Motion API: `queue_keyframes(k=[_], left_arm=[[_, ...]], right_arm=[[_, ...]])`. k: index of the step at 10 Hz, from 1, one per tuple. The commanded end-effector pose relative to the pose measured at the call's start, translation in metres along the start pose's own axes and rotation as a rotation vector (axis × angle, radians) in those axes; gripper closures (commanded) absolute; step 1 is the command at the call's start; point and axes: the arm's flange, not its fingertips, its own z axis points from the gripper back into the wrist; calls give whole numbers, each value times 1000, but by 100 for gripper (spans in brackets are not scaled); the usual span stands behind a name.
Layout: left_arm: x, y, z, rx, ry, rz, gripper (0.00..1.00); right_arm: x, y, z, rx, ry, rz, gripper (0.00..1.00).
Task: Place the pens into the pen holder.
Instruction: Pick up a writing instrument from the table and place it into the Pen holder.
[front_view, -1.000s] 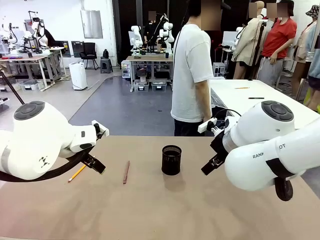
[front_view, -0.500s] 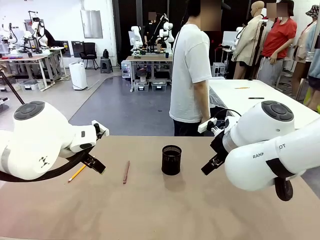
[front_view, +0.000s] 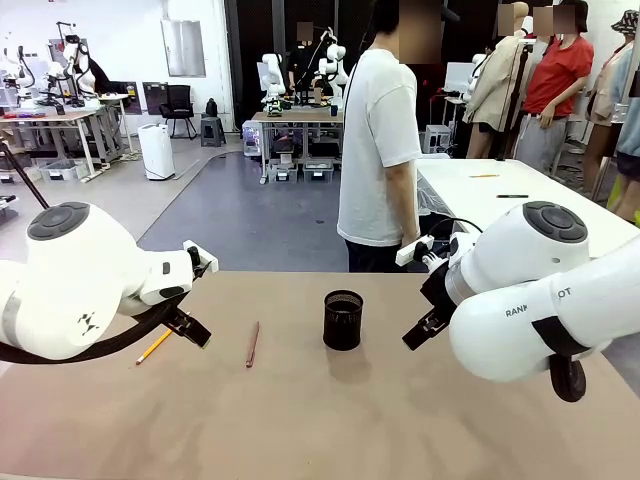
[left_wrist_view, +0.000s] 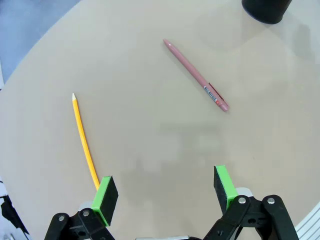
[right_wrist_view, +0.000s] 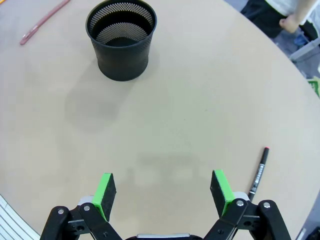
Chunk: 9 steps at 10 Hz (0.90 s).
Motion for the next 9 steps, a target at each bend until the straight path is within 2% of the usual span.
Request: queue_keyframes(k=[1, 4, 7, 9], left_arm=[[0, 1, 0, 0, 0, 1, 0], [0, 0, 0, 0, 0, 0, 0], [7, -1, 13, -143, 66, -27, 0], [13, -2, 23, -218, 46, -37, 0]], right_arm=[[0, 0, 0, 0, 0, -1, 0], [0, 0, 0, 0, 0, 0, 0], [0, -1, 6, 167, -5, 6, 0], [0, -7, 13, 246, -22, 3, 0]])
